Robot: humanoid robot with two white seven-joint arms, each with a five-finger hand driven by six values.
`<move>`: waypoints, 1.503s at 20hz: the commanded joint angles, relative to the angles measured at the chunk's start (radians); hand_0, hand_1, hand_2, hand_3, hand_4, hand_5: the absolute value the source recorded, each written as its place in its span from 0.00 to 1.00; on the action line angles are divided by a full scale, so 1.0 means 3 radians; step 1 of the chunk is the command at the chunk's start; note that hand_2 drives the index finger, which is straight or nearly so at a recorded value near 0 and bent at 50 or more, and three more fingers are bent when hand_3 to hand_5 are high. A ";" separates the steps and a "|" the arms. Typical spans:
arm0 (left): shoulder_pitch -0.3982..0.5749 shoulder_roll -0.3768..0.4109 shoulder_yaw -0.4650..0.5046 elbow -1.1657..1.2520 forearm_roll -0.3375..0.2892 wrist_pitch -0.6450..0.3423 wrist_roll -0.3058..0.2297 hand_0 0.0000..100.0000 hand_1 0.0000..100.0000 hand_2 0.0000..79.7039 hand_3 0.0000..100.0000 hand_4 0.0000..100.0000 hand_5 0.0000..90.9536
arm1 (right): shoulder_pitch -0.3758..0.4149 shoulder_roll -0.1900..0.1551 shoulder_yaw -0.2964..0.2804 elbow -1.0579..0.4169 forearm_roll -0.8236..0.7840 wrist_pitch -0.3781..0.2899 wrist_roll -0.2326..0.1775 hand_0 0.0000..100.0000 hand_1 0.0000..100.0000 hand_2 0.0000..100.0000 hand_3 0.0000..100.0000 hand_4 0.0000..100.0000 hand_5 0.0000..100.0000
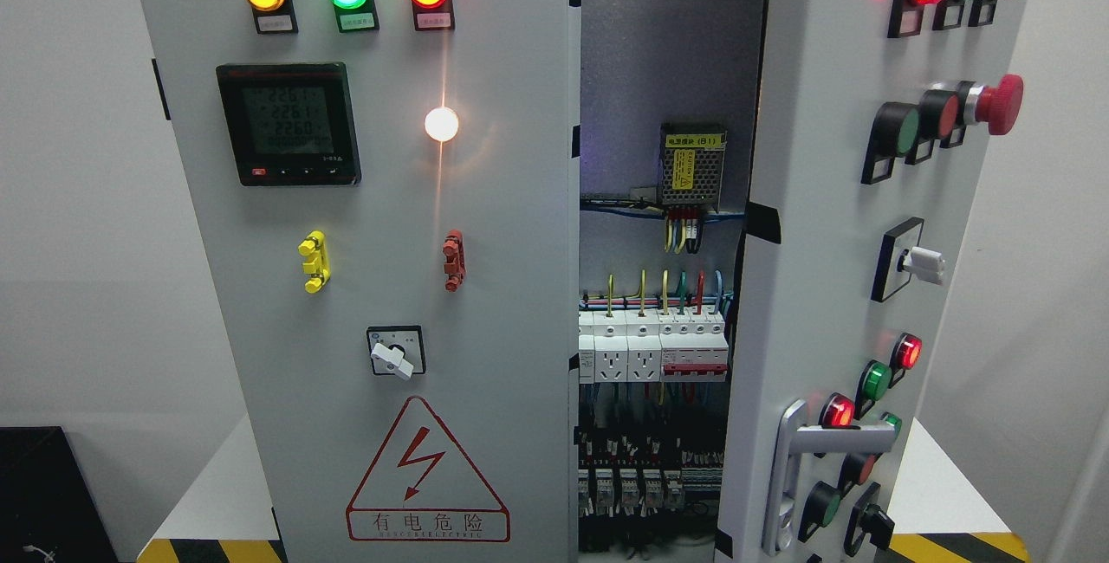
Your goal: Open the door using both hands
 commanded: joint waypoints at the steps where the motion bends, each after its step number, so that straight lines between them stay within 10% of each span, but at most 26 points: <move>1: -0.0004 0.0005 0.0011 -0.0031 0.0003 0.0000 0.0003 0.00 0.00 0.00 0.00 0.00 0.00 | 0.0000 0.0000 0.0000 0.0000 -0.0082 -0.0001 -0.0003 0.19 0.00 0.00 0.00 0.00 0.00; 13: 0.0629 0.0174 0.0022 -0.1424 -0.0007 -0.0005 0.0003 0.00 0.00 0.00 0.00 0.00 0.00 | 0.0000 0.0000 0.0000 0.0000 -0.0082 -0.0001 -0.0003 0.19 0.00 0.00 0.00 0.00 0.00; 30: 0.1779 0.1144 0.0492 -0.4952 0.0028 0.0015 -0.0114 0.00 0.00 0.00 0.00 0.00 0.00 | 0.0000 0.0000 0.0000 0.0000 -0.0082 -0.0001 -0.0003 0.19 0.00 0.00 0.00 0.00 0.00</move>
